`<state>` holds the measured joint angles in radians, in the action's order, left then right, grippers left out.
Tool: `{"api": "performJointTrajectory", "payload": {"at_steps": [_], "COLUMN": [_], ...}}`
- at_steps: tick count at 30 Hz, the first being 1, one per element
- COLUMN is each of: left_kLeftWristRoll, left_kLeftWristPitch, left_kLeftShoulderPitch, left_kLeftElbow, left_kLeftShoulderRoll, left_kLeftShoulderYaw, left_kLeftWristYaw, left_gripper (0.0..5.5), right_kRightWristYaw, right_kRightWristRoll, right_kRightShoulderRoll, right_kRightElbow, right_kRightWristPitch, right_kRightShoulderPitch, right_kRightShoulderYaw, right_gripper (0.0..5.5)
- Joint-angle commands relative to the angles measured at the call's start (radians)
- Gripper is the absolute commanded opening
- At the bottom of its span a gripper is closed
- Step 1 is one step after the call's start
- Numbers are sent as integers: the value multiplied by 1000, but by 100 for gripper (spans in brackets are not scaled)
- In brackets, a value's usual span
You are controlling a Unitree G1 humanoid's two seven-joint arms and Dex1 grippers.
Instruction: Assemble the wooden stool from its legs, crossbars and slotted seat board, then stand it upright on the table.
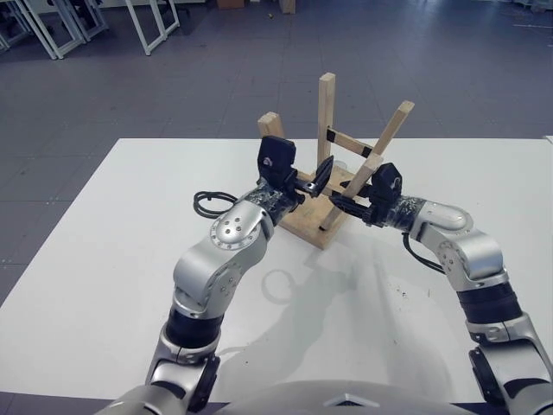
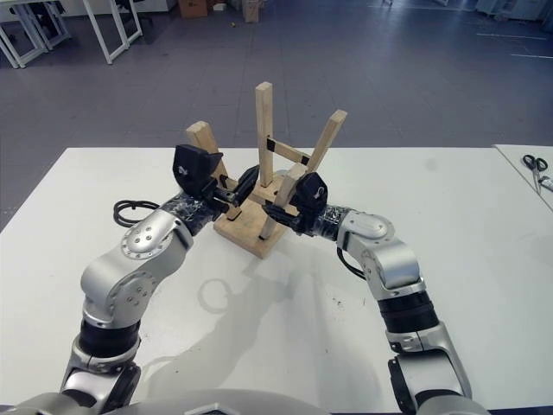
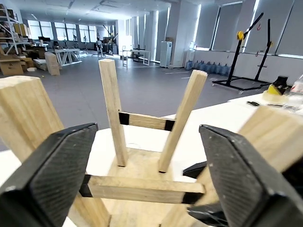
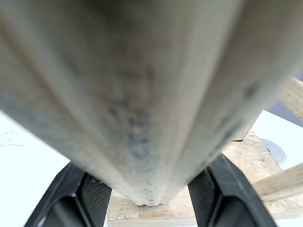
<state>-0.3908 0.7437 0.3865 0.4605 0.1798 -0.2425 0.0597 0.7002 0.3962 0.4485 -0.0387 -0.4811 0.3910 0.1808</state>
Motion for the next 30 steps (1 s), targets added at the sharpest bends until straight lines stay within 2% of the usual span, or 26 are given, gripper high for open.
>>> {"api": "performJointTrajectory", "payload": {"at_steps": [1,4,6,10,15,20,24,27,30], "left_kLeftWristRoll": [101,168,230,309,388,394,333,355,388], "left_kLeftWristPitch": [-65,-116,-127,-58,-57,-48,-76,-132,-168], "left_kLeftShoulderPitch": [106,215,240,141,57,55,134,237,272], "left_kLeftElbow": [-158,-233,-281,-264,-260,-212,-153,-182,-230], "left_kLeftShoulderRoll": [13,33,71,137,155,110,13,42,82], "left_kLeftShoulderYaw": [-27,-24,-83,-263,-337,-260,-59,24,36], "left_kLeftWristYaw": [-67,-119,-179,-305,-341,-332,-270,-269,-291], "left_gripper": [352,352,352,352,352,352,352,352,352], "right_kRightWristYaw": [18,25,26,28,35,41,38,42,47], "right_kRightWristRoll": [-42,-44,-44,-44,-63,-93,-89,-87,-85], "right_kRightShoulderRoll": [15,16,16,17,25,29,29,29,32], "right_kRightElbow": [72,75,73,63,64,103,92,93,89], "right_kRightWristPitch": [-111,-111,-113,-123,-130,-108,-110,-106,-106], "right_kRightShoulderPitch": [-113,-103,-102,-97,-71,-73,-90,-92,-95], "right_kRightShoulderYaw": [75,79,82,89,112,147,147,147,148], "right_gripper": [202,202,202,202,202,202,202,202,202]}}
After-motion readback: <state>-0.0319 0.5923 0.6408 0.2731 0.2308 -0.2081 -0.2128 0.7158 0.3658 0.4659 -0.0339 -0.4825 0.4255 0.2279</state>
